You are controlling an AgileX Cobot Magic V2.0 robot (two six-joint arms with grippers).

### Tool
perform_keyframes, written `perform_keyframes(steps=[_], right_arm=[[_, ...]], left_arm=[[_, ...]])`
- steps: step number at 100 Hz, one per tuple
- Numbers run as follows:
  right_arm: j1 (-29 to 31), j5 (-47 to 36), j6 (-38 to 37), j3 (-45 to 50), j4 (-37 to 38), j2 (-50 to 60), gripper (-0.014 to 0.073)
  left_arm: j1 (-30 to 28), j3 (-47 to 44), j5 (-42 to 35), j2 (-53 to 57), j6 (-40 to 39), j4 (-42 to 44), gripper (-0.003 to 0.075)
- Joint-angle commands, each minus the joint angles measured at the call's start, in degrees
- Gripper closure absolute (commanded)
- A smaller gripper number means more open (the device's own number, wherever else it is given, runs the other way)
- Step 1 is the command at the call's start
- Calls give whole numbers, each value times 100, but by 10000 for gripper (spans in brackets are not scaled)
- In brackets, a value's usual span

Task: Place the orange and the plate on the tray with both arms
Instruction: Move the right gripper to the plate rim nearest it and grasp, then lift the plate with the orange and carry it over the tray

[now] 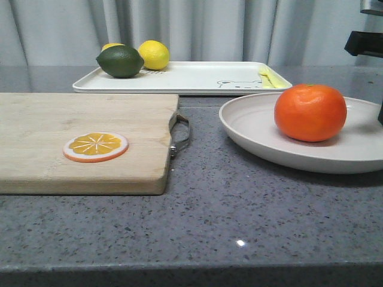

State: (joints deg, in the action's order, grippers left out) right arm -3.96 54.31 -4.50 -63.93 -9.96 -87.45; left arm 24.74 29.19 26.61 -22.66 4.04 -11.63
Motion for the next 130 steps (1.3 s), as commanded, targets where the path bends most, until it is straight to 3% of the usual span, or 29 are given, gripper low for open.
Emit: perform_keyframes(steps=[1,27,53,130], right_arm=[[8,-192,52,-162,13,186,662],[13,-331,81,-304,-609,416,662],[13,-287,400,-1243,-1285,135,662],[-259,1415,193,-6803,-1381,-3473,657]], left_arm=[[-9,152,-400,-27,-40,-69,739],[-9,152,-400,-27,-40,-69,739],[-9,152,-400,-27,-40,-69,739],[-9,152,-410,-27,-40,-69,739]])
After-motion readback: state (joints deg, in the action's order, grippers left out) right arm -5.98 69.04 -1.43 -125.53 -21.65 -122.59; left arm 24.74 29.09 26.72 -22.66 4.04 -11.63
